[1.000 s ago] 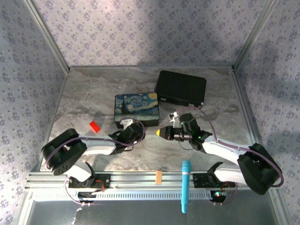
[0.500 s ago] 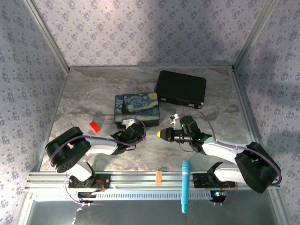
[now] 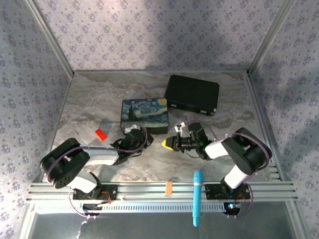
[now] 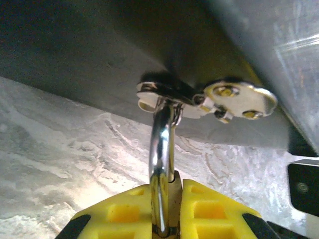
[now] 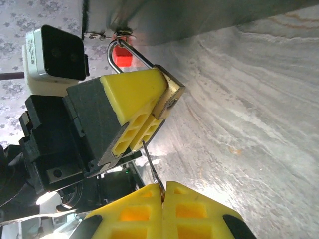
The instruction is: Unlock the padlock with the key
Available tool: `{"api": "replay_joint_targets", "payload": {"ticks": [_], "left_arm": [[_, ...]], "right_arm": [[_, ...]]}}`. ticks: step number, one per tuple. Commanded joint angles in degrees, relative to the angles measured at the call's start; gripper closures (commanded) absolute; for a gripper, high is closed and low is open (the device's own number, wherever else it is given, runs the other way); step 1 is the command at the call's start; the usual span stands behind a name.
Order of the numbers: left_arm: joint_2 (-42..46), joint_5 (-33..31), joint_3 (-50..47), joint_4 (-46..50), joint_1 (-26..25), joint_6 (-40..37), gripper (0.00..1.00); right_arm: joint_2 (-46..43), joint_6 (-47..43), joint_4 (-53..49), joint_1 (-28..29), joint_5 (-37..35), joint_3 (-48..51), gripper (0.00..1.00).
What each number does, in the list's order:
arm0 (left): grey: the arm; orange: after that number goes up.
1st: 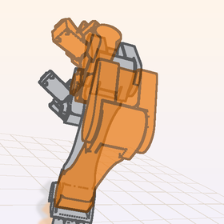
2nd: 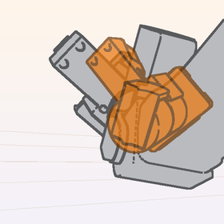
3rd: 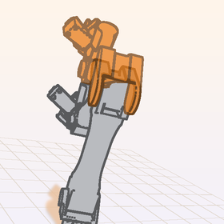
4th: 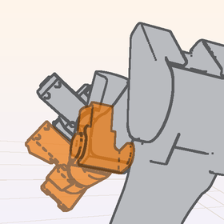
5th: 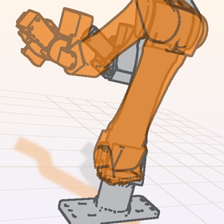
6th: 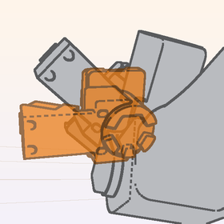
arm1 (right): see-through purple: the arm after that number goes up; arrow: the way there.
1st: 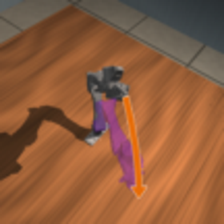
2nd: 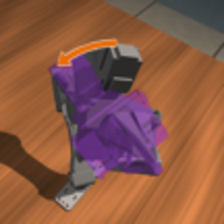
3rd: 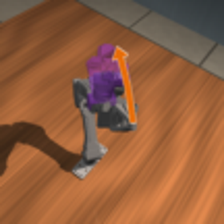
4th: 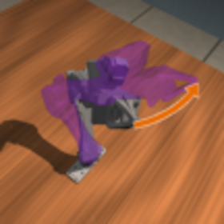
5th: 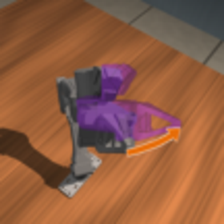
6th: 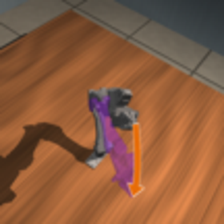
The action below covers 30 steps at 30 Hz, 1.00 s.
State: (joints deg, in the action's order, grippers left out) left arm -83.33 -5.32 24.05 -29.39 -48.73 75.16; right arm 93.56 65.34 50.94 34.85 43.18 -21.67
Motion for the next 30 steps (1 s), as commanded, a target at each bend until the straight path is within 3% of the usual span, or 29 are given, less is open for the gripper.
{"api": "replay_joint_targets", "payload": {"ticks": [1, 30], "left_arm": [[2.40, 1.37, 0.00, -7.09, 0.24, 2.74, 1.00], [4.32, 5.90, -0.29, -13.24, -0.05, 5.51, 1.00]], "right_arm": [[2.49, 4.32, 8.81, -0.32, 3.62, 0.30, 1.00], [10.92, 8.99, 16.58, -3.00, 6.39, -2.77, 1.00]]}}
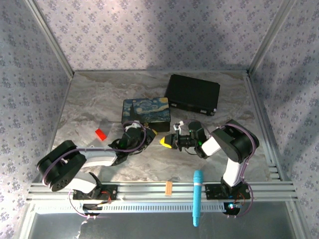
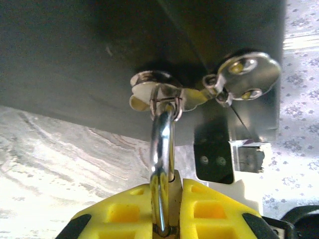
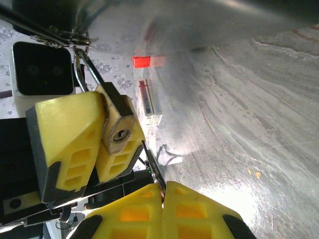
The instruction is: Unlock the padlock with the key
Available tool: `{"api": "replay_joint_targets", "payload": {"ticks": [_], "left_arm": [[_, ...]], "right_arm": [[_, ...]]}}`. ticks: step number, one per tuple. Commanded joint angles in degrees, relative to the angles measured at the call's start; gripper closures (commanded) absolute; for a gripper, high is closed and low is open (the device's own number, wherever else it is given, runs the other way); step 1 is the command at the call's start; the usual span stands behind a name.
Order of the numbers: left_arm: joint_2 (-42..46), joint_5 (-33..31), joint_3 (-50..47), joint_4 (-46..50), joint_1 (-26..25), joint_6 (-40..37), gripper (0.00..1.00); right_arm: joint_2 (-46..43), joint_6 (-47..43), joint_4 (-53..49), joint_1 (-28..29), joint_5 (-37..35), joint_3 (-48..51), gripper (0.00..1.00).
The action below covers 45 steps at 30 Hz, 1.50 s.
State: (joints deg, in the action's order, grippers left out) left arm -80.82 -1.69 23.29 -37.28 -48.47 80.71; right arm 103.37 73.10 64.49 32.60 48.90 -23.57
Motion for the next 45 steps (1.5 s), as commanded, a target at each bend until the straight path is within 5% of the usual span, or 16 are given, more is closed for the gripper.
{"api": "replay_joint_targets", "payload": {"ticks": [1, 45], "left_arm": [[1.89, 2.31, 0.40, -5.26, -0.33, -0.09, 1.00], [-0.07, 4.24, 0.55, -7.03, -1.42, -0.57, 1.00]], "right_arm": [[1.13, 1.49, 3.56, -0.90, 0.82, -0.86, 1.00], [3.43, 5.25, 9.84, -0.54, 0.84, -3.45, 1.00]]}}
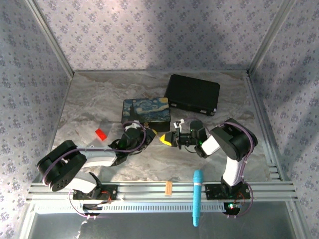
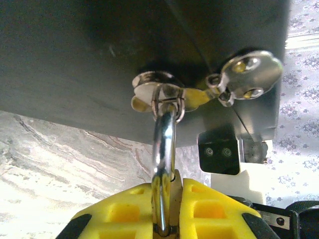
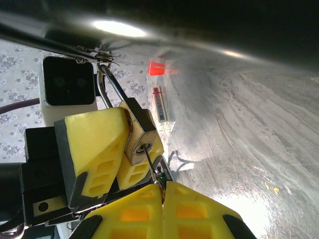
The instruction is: Unlock the padlock with the key
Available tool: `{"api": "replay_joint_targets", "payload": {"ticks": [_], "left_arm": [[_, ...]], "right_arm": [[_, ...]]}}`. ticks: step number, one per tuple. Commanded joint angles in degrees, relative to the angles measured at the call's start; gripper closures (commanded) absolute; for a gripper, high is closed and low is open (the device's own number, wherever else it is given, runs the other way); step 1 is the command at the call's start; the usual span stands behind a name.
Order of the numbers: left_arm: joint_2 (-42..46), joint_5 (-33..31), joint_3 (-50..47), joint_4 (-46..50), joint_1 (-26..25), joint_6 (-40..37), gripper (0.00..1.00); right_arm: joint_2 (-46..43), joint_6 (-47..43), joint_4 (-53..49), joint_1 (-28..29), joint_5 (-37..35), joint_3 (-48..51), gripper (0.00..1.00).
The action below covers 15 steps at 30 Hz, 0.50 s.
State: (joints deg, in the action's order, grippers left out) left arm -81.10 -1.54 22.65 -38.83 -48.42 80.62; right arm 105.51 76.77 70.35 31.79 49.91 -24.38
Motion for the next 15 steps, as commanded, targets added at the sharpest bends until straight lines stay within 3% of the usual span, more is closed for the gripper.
{"api": "replay_joint_targets", "payload": {"ticks": [1, 15], "left_arm": [[0.15, 4.27, 1.23, -5.88, -1.68, -0.42, 1.00], [-2.15, 6.13, 2.84, -10.30, -4.39, -0.11, 1.00]], "right_arm": [[1.57, 2.14, 4.40, 0.16, -0.23, -3.04, 1.00], [3.48, 6.92, 6.38, -0.36, -0.47, -6.65, 1.00]]}}
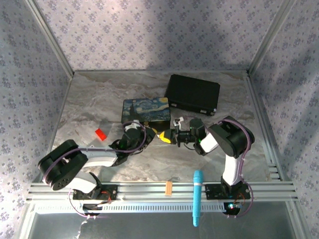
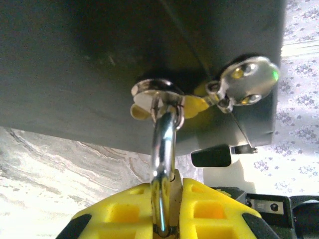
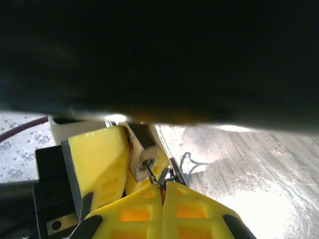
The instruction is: Unlock the padlock with the key
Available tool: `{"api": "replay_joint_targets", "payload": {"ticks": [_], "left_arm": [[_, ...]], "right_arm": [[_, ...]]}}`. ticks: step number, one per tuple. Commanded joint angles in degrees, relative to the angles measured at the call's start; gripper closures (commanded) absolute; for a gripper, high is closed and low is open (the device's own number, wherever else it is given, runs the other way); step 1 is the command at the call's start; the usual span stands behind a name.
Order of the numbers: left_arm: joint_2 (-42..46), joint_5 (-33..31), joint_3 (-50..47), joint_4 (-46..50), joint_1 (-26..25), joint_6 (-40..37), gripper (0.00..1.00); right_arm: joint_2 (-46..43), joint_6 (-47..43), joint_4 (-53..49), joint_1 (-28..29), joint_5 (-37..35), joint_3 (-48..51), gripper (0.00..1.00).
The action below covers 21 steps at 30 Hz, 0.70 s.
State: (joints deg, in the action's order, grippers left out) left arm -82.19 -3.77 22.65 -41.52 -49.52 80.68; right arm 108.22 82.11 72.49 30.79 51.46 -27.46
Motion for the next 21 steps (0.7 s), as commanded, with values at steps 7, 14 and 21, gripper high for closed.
{"api": "replay_joint_targets", "payload": {"ticks": [7, 14, 21], "left_arm": [[-6.86, 8.69, 3.47, -13.31, -6.18, 2.52, 1.00], [-8.03, 6.45, 3.36, -10.39, -5.88, 3.27, 1.00], [-6.97, 3.67, 3.36, -0.72, -4.91, 5.38, 1.00]], "right_arm": [[-1.11, 2.20, 3.23, 1.12, -5.25, -4.17, 1.00], [-3.50, -2.73, -3.74, 1.24, -7.17, -2.10, 0.98], [-8.91, -12.85, -19.42, 1.41, -10.88, 1.30, 0.78]]}}
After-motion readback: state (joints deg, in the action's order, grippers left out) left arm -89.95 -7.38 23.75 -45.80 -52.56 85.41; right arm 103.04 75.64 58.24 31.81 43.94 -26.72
